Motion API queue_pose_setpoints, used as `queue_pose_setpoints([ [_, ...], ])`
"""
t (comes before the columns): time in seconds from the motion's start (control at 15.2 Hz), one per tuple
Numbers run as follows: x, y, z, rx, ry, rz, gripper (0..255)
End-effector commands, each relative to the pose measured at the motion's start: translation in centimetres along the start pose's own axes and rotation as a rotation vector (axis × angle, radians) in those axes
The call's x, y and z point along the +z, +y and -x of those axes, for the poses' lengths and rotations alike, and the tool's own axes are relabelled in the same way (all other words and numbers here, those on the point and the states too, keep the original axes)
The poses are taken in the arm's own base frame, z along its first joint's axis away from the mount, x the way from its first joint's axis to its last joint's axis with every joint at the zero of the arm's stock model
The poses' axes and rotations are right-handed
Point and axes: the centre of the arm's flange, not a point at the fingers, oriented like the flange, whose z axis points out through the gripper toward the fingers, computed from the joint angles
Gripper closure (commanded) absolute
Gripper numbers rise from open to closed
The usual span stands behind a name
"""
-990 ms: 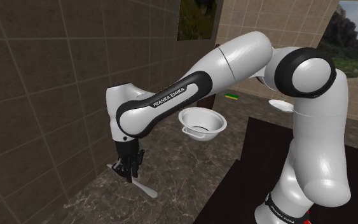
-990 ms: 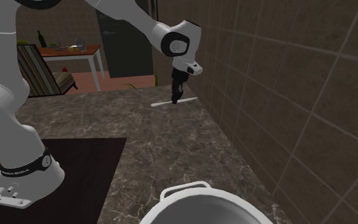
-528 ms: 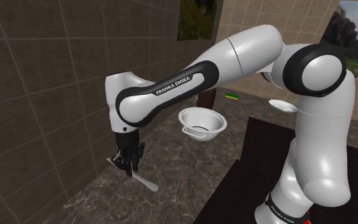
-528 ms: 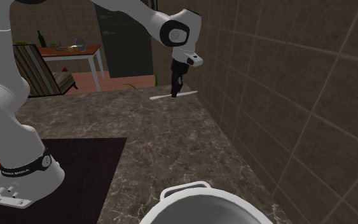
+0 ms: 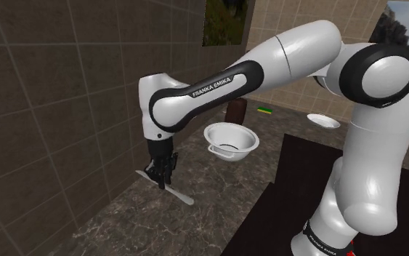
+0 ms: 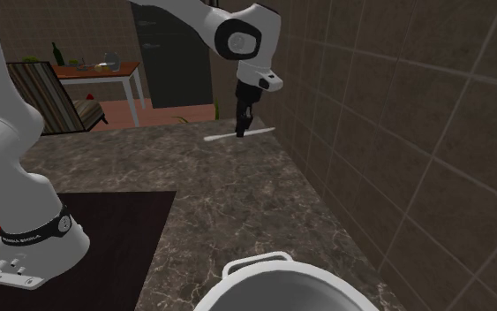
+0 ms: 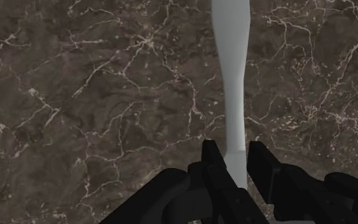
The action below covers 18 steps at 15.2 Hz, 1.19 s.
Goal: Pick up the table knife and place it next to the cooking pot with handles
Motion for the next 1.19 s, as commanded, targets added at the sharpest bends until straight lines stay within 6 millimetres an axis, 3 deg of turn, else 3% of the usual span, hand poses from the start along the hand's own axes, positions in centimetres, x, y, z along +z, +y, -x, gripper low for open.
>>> queue_pose_setpoints([
  [0.0,-0.1,2.7,0.6,-0.001,0.0,0.0,255],
  [1.12,-1.2,24.4,5.9,-0.001,0.0,0.0,255],
])
